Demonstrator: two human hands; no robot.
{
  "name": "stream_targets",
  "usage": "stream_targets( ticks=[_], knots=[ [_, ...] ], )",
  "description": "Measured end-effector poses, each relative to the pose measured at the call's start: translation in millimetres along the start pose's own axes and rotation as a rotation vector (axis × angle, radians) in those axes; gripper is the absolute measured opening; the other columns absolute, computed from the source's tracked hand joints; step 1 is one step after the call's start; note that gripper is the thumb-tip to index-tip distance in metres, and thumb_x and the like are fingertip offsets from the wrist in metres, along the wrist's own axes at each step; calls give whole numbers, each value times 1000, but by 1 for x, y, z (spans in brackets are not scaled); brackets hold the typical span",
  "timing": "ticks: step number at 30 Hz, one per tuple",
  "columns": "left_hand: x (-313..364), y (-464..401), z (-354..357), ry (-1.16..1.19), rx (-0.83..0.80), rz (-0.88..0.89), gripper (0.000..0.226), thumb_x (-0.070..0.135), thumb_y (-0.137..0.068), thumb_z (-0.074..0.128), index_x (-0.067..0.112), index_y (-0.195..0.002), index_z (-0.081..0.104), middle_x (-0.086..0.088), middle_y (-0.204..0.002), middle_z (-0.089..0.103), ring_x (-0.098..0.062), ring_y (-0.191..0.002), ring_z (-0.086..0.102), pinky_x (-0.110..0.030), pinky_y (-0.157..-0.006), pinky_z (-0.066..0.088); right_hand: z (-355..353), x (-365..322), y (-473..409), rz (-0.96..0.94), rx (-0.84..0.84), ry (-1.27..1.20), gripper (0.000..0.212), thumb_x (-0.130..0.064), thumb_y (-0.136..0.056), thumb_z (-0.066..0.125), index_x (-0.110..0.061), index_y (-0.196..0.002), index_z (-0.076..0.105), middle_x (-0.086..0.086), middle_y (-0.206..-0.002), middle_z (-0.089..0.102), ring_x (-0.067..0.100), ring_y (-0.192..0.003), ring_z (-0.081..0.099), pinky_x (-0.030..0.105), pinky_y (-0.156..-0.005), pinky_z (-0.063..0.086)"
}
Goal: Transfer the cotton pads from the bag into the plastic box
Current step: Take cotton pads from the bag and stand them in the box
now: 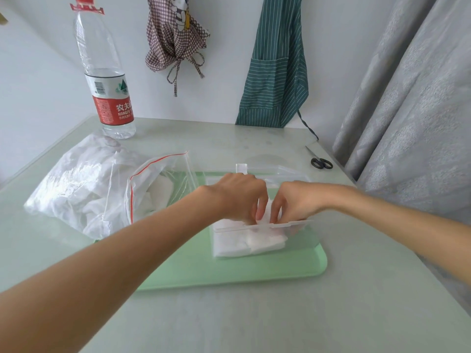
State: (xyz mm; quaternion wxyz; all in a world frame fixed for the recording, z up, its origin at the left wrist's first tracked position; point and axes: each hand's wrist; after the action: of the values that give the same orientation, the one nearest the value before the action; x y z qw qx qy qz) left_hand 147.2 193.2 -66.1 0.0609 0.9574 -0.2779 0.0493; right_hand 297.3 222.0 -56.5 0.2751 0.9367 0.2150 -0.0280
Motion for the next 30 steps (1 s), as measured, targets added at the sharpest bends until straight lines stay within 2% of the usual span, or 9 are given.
stream_targets(
  ticks=[3,6,11,17,20,23,24,27,30],
  knots=[
    [-3,0,-10,-126,-1,28,10,32,-77,72,35,-81,64,16,-83,58,-8,-79,50,-23,-57,32,-17,7,6,-155,-13,40,15,-20,-80,69,-33,-84,74,-8,-55,60,1,-43,52,12,-53,40],
    [-4,-2,-12,-183,-77,19,11,35,-78,70,35,-89,71,15,-83,56,-11,-83,51,-19,-52,29,-11,10,-1,-208,-43,97,18,-27,-79,73,-34,-95,74,-8,-49,52,4,-45,45,16,-52,37],
    [-2,-7,1,-255,-134,15,15,29,-83,65,30,-97,71,7,-103,67,-17,-97,60,-24,-66,33,1,9,-11,-158,-98,143,15,-46,-71,77,-46,-85,72,-6,-55,46,8,-56,41,23,-56,33],
    [-4,25,-21,-17,5,-75,21,36,-85,65,37,-106,67,18,-88,56,-9,-98,57,-25,-68,33,-19,-1,9,-121,-47,115,20,-31,-83,68,-34,-103,71,-6,-58,55,2,-44,46,11,-51,37],
    [-10,83,-30,108,341,-248,20,46,-85,62,42,-104,64,24,-97,60,-1,-90,56,-25,-69,41,-26,-13,27,-133,172,13,16,-31,-85,67,-33,-100,69,-7,-69,65,-3,-43,52,18,-61,46],
    [-26,145,-22,152,692,-597,29,58,-80,58,42,-104,59,21,-100,58,-7,-92,55,-30,-71,46,-18,-41,37,-188,402,-86,13,-31,-83,66,-36,-94,69,-11,-74,66,-2,-59,57,27,-70,48],
    [-32,158,-18,147,696,-717,40,64,-78,55,38,-109,57,17,-105,57,-12,-98,54,-33,-73,46,-14,-53,38,-214,472,-112,13,-29,-83,66,-36,-93,70,-12,-74,65,0,-65,57,28,-72,47],
    [-46,175,0,159,428,-968,74,76,-74,42,25,-128,48,3,-131,47,-24,-117,48,-39,-84,42,-1,-94,32,-299,605,-173,17,-23,-82,63,-34,-92,71,-13,-73,63,8,-73,58,28,-70,46],
    [-53,174,18,180,324,-1017,72,72,-81,39,22,-133,44,-3,-140,39,-29,-119,48,-38,-84,40,14,-126,20,-338,647,-145,20,-20,-84,61,-31,-97,71,-13,-79,64,12,-79,55,25,-67,36]
  ],
)
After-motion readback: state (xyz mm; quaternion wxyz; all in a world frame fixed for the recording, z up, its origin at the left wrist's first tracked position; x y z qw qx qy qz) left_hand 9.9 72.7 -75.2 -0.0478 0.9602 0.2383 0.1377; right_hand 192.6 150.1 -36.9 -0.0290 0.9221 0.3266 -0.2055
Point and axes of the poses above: each hand's wrist, its own y-axis away from the middle knuckle, its own z-axis out of the palm, x = y × z
